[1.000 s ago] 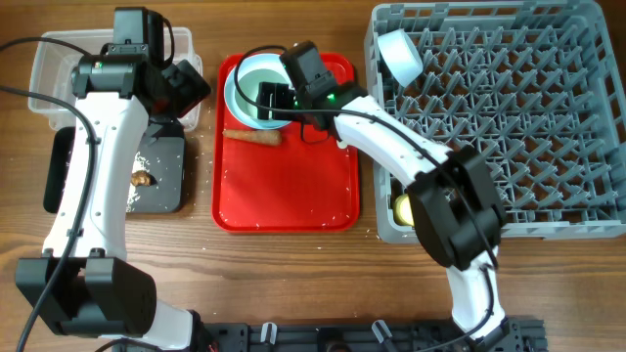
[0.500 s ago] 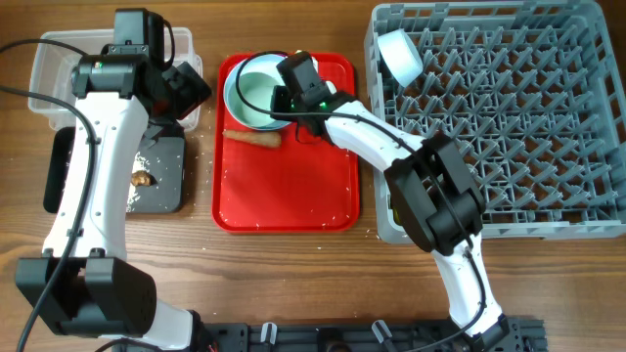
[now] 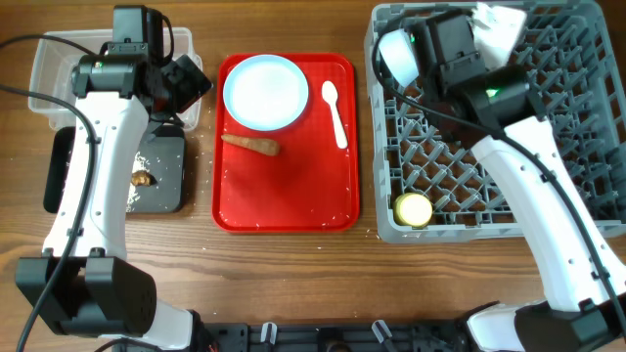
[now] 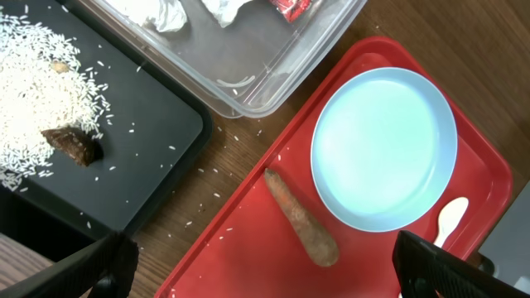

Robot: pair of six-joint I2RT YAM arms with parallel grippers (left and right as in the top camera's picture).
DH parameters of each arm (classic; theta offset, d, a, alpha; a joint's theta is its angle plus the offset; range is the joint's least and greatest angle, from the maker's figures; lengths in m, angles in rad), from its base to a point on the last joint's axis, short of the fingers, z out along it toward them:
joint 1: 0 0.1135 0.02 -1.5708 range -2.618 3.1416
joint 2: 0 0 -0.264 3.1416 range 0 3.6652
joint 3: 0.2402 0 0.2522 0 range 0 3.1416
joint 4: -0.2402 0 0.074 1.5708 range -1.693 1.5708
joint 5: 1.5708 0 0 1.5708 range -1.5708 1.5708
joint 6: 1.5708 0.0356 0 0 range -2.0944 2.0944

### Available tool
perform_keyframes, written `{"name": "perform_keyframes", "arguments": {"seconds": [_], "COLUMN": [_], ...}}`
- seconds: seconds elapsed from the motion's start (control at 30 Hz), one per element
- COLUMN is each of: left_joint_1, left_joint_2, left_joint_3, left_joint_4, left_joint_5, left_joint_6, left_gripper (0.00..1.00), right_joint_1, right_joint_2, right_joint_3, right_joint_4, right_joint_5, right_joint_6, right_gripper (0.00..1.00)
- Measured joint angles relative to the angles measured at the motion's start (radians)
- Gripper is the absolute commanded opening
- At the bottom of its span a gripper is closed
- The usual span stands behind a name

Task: Sort waste into correct bins and load items into the dishwasher rack
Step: 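Grasp the other light blue bowl off the plate with right gripper, then place the bowl into the dish rack with the right gripper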

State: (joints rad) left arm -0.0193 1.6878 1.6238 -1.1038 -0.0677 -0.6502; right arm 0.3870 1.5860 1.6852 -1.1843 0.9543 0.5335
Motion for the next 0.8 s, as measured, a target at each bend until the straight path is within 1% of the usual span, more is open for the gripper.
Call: {"name": "perform_keyframes", "arguments": {"seconds": [0.07, 0.13, 0.2, 0.27, 0.3, 0.37, 0.47, 0.6, 0.63, 0.67, 0.73, 0.77, 0.8], "left_joint_1": [0.000, 0.000, 0.000, 0.000, 0.000, 0.000, 0.000, 0.000, 0.000, 0.000, 0.000, 0.000, 0.000], "left_joint_2": [0.000, 0.000, 0.000, 0.000, 0.000, 0.000, 0.000, 0.000, 0.000, 0.000, 0.000, 0.000, 0.000], "left_joint_3": [0.000, 0.000, 0.000, 0.000, 0.000, 0.000, 0.000, 0.000, 0.000, 0.000, 0.000, 0.000, 0.000], "left_joint_4": [0.001, 0.002, 0.011, 0.011, 0.012, 0.013, 0.013, 0.012, 0.013, 0.012, 0.013, 0.012, 0.012], "left_joint_5": [0.000, -0.002, -0.003, -0.003, -0.003, -0.003, -0.003, -0.003, -0.003, -0.003, -0.003, -0.003, -0.003], "left_joint_6": [0.000, 0.000, 0.000, 0.000, 0.000, 0.000, 0.000, 0.000, 0.000, 0.000, 0.000, 0.000, 0.000], "left_gripper": [1.00, 1.00, 1.00, 1.00, 1.00, 1.00, 1.00, 1.00, 1.00, 1.00, 1.00, 1.00, 1.00], "right_joint_1": [0.002, 0.008, 0.036, 0.075, 0.097, 0.121, 0.120, 0.123, 0.137, 0.161, 0.220, 0.254, 0.283], "right_joint_2": [0.024, 0.084, 0.199, 0.274, 0.311, 0.359, 0.384, 0.396, 0.396, 0.396, 0.396, 0.401, 0.410], "right_joint_3": [-0.044, -0.106, -0.148, -0.150, -0.151, -0.154, -0.155, -0.155, -0.155, -0.155, -0.155, -0.155, -0.155], "right_joint_4": [-0.027, -0.019, -0.001, 0.082, 0.101, 0.191, 0.241, 0.220, 0.195, 0.176, 0.173, 0.175, 0.178], "right_joint_5": [0.086, 0.140, 0.187, 0.237, 0.248, 0.261, 0.295, 0.311, 0.314, 0.310, 0.242, 0.155, 0.062], "right_joint_6": [0.011, -0.034, -0.105, -0.192, -0.228, -0.299, -0.383, -0.420, -0.423, -0.424, -0.430, -0.434, -0.430], "right_gripper": [0.04, 0.04, 0.04, 0.04, 0.04, 0.04, 0.04, 0.04, 0.13, 0.39, 0.54, 0.65, 0.67]}}
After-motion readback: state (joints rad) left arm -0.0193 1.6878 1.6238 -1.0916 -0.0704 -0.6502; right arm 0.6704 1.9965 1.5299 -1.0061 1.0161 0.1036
